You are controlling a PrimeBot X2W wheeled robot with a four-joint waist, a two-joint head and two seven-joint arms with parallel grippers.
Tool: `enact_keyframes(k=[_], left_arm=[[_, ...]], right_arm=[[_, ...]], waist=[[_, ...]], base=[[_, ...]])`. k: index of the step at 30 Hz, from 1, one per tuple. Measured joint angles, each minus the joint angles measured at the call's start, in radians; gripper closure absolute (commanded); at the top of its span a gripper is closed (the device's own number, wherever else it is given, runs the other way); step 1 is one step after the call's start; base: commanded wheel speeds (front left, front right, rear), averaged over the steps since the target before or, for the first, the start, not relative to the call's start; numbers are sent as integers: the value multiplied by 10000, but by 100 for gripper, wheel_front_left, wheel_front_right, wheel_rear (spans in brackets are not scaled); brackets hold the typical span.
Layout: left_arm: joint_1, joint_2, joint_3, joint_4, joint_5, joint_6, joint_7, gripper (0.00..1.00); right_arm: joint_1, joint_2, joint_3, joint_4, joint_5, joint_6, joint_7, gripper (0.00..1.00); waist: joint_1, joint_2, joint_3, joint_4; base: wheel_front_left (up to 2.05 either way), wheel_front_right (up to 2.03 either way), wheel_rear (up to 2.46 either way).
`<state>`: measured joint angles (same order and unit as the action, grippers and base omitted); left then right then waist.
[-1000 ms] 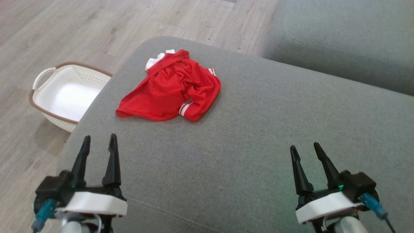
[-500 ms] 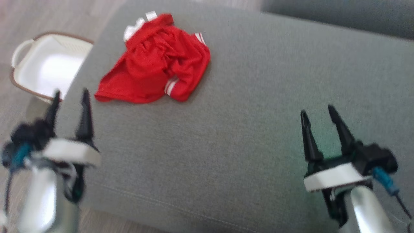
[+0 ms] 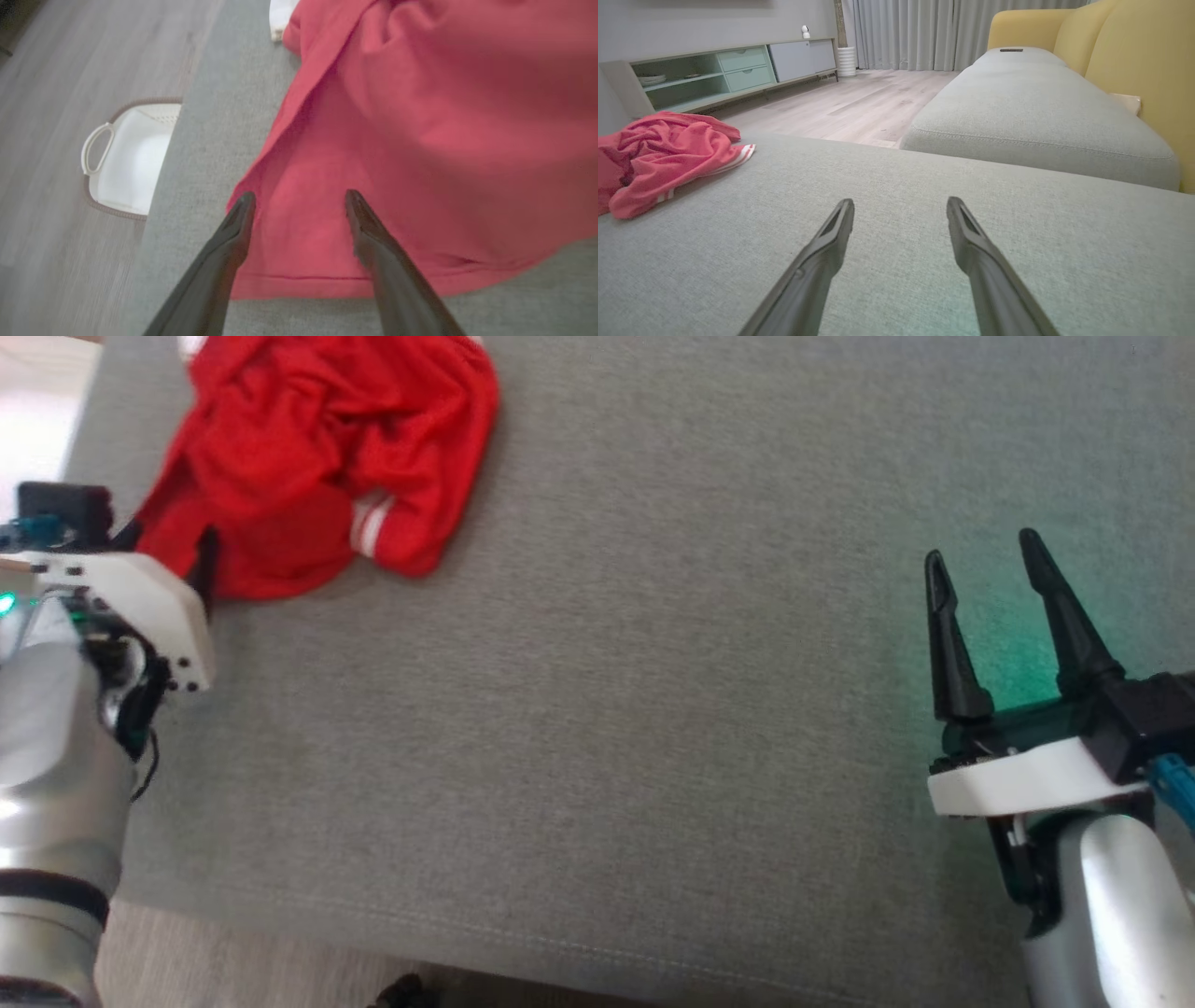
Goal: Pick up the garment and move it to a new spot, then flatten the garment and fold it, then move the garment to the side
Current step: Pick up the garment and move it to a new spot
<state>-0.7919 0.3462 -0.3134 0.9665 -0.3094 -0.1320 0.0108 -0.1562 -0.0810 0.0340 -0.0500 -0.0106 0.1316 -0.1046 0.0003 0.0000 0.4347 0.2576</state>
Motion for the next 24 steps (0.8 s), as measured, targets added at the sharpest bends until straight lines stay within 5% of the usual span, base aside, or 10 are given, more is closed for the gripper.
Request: enact_keyframes(k=[7,9,10,14,19,24], left_arm=[[-632,146,-842,679,-1229,13,391,0],[-700,192,-1170,667,-1678,12,504,94],[-705,217,-1344,639,-1856,6,504,100],[-694,326,-1873,612,-2376,2,230,100],[-715,637,-1916,773,-2485,6,-1394,100],[-756,901,-1714,719,-2295,462,-2527,100]], right_arm=[[2,-2,-46,-86,-82,0,0,0],[2,-2,-73,-84,-82,0,0,0],[1,0,-79,-84,-84,0,-2,0],[2,6,-104,-15,-86,0,-8,0],[4,25,-12,192,-113,0,-27,0],[17,73,38,516,-69,0,-280,0]], waist=[[-2,0,400,-390],[-2,0,380,-409],[-3,0,358,-407],[-2,0,189,-384],[-3,0,-188,-402],[-3,0,-742,-514]], base=[[0,0,0],[0,0,0],[0,0,0],[0,0,0],[0,0,0],[0,0,0]])
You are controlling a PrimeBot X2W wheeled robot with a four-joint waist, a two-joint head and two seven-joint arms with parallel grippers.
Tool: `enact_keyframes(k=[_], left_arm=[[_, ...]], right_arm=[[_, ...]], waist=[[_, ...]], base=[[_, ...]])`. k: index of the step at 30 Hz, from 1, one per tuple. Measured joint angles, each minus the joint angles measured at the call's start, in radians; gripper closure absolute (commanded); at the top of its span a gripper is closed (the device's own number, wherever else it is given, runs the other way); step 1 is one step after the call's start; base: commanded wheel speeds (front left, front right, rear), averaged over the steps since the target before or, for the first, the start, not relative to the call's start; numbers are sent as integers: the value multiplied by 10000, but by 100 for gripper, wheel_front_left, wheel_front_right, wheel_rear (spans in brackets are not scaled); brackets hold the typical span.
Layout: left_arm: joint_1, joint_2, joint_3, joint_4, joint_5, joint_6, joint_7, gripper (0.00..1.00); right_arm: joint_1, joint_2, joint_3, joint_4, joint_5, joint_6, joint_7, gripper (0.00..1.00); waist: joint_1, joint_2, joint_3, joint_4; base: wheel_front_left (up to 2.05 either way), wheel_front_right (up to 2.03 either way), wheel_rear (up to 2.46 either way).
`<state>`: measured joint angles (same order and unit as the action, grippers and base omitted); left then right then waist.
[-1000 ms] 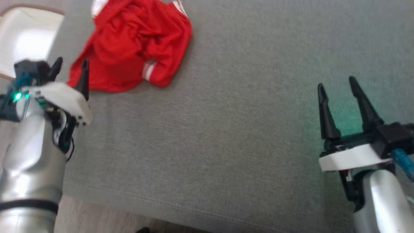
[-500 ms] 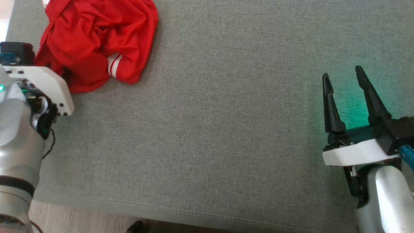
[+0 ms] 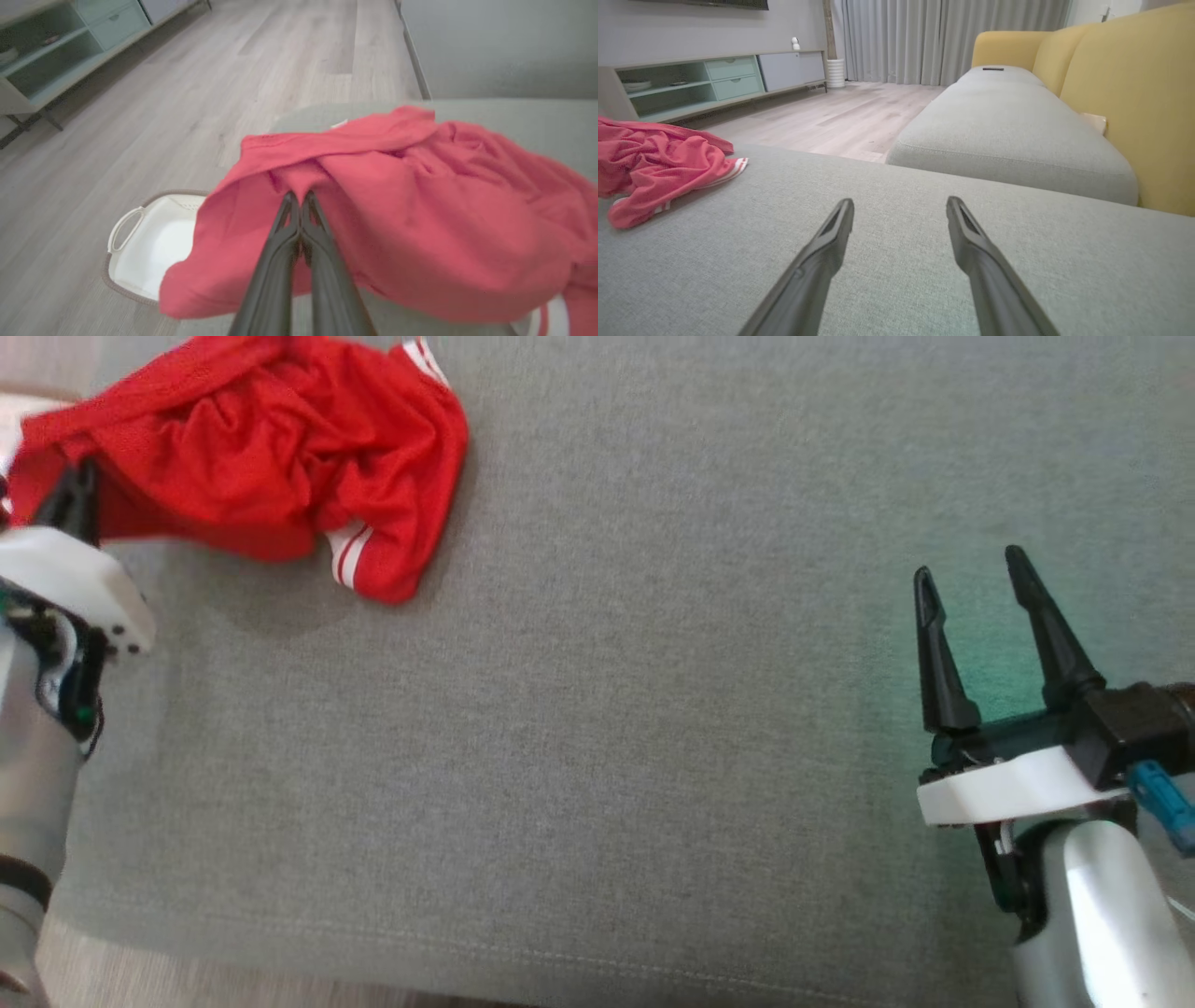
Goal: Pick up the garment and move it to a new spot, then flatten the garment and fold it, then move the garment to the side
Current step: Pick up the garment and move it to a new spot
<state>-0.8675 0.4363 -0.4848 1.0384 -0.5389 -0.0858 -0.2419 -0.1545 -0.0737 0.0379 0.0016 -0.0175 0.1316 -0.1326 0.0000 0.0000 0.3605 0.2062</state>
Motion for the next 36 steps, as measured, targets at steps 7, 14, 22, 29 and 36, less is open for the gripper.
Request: enact_keyframes(k=[7,14,22,29,36], left_arm=[[57,190,1239,-3528,941,815,-81,100],[1360,150,1831,-7056,2416,903,-150,100],[1680,-345,1586,-8500,3218,439,-150,100],[1415,-1298,504,-8773,3565,54,-150,100],[209,-2575,-872,-7984,3871,-209,-150,100]], right_arm=[[51,105,-10,456,194,0,-313,0],[105,180,50,849,562,0,-560,0],[142,203,286,1143,936,0,-761,0],[-29,209,487,1312,1248,0,-961,0],[-418,224,832,1413,1592,0,-1068,0]], waist=[[0,0,-850,-176],[0,0,-1489,-409],[0,0,-1759,-869],[0,0,-1820,-1699],[0,0,-1681,-2879]], base=[[0,0,0],[0,0,0],[0,0,0],[0,0,0],[0,0,0]])
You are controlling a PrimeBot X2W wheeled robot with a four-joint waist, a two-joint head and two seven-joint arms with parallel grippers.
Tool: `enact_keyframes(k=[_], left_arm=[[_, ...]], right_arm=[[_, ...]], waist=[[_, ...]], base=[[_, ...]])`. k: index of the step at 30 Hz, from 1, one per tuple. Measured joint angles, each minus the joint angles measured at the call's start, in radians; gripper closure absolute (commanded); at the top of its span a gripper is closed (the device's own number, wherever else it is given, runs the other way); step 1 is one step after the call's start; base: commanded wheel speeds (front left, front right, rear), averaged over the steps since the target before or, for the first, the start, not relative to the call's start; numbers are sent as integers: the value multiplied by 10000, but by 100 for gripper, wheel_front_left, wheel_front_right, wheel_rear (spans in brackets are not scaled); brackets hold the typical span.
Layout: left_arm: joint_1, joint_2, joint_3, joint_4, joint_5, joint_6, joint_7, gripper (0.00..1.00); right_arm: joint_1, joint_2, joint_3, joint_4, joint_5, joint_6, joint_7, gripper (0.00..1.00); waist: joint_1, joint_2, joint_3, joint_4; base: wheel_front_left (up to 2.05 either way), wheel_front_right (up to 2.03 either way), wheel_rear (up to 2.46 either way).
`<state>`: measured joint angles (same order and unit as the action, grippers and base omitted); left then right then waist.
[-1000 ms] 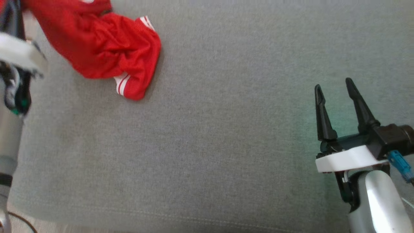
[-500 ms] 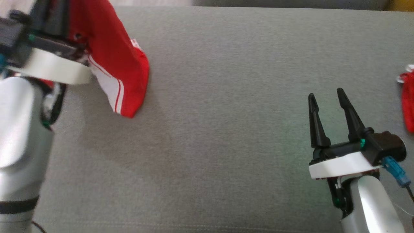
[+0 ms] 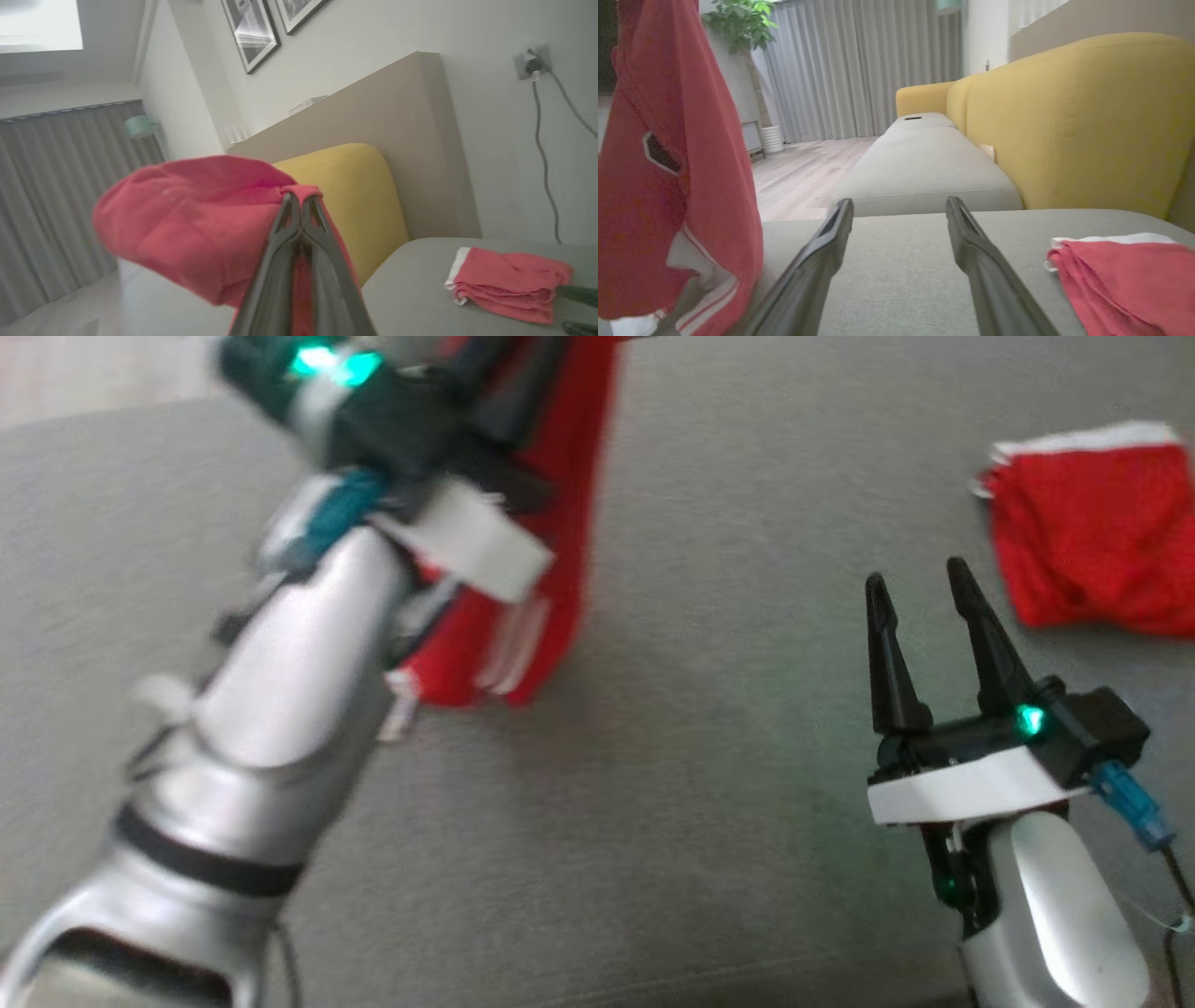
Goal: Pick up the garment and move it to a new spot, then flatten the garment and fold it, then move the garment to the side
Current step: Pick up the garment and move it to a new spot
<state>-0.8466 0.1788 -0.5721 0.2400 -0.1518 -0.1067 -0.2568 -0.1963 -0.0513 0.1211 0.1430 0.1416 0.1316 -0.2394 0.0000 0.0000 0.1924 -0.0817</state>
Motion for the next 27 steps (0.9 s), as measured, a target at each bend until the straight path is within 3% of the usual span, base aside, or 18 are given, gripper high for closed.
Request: enact_keyframes(k=[5,6,7,11,14,20,27], left_arm=[[-534,-1160,-719,1074,-75,-58,-12,100],[-593,-1269,-1041,1402,-194,-107,-10,77],[-577,-1325,-1298,1572,-336,-159,-6,0],[-561,-1373,-1944,1925,-706,-169,-6,0],[-528,-1413,-1969,2082,-848,-163,-6,0],[-69,-1313,-1407,1975,-901,25,-6,0],[1411,-537,-100,1158,-905,414,-2,0]], right_arm=[[-256,-2,46,100,251,0,-98,0],[-256,-2,56,146,265,0,-104,0],[-254,-2,61,199,282,0,-104,0],[-254,-2,17,268,345,0,-115,0],[-254,-2,-105,247,343,0,-115,0],[-230,0,-366,194,174,0,-115,0],[-136,6,-685,209,-176,0,-117,0]], waist=[[0,0,217,-886],[0,0,260,-1044],[0,0,302,-1190],[0,0,453,-1556],[0,0,458,-1466],[0,0,258,-797],[0,0,-175,235]], base=[[0,0,0],[0,0,0],[0,0,0],[0,0,0],[0,0,0],[0,0,0],[0,0,0]])
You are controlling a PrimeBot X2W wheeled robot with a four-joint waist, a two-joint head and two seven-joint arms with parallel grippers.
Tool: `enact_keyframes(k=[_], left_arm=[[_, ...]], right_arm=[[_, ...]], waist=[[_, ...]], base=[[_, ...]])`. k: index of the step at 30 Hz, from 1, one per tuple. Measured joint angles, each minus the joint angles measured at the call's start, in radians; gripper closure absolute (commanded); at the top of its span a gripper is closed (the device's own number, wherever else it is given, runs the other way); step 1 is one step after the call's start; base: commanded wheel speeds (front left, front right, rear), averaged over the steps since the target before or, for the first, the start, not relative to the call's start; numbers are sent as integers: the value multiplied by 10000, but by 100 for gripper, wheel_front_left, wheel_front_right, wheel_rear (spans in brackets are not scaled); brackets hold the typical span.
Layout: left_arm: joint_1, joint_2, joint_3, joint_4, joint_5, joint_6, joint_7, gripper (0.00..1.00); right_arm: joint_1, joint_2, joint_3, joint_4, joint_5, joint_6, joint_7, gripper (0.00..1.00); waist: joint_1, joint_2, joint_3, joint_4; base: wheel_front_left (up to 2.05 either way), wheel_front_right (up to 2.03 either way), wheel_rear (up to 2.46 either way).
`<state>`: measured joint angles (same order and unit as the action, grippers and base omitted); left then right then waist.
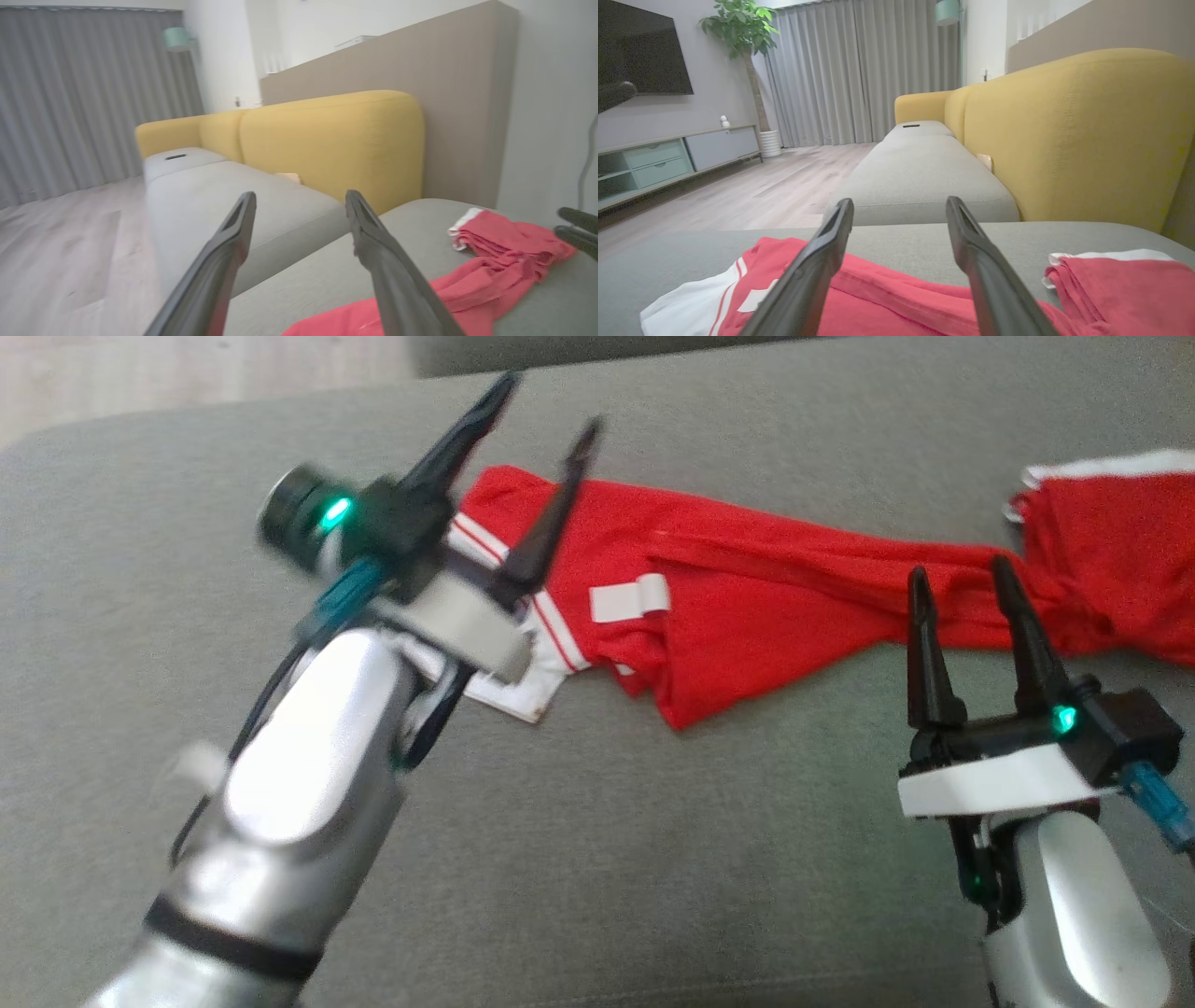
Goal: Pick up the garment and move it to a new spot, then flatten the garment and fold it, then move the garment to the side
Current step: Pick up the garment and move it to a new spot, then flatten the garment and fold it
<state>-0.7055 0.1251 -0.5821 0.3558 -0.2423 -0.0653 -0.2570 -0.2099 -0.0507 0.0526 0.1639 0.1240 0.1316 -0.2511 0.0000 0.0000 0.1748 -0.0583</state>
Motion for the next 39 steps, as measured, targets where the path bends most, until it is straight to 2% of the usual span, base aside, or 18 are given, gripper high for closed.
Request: enact_keyframes(k=[1,5,10,15,21,34,39], left_arm=[[666,230,445,-293,-86,144,0,0],[2060,635,1197,-1041,-98,313,2,0],[3364,681,1860,-1749,-38,422,2,0],[4841,499,2550,-2362,203,581,2,0],[6182,-115,3183,-2663,466,558,2,0],[6536,-633,3751,-2686,911,19,2,0],[6281,-690,3749,-2615,932,-148,2,0]], right_arm=[[108,4,-29,4,-42,0,0,0],[557,8,-161,35,-127,0,0,0],[814,10,-272,2,-186,0,2,0],[1067,17,-337,-90,-201,0,4,0],[1504,25,-380,-104,-196,0,6,0],[1605,33,-288,-190,-203,0,140,0],[1473,29,606,-194,-495,0,334,0]], waist=[[0,0,-164,270],[0,0,-499,736],[0,0,-779,1104],[0,0,-1022,1370],[0,0,-1228,1515],[0,0,-1194,1601],[0,0,-949,1775]], base=[[0,0,0],[0,0,0],[0,0,0],[0,0,0],[0,0,0],[0,0,0],[0,0,0]])
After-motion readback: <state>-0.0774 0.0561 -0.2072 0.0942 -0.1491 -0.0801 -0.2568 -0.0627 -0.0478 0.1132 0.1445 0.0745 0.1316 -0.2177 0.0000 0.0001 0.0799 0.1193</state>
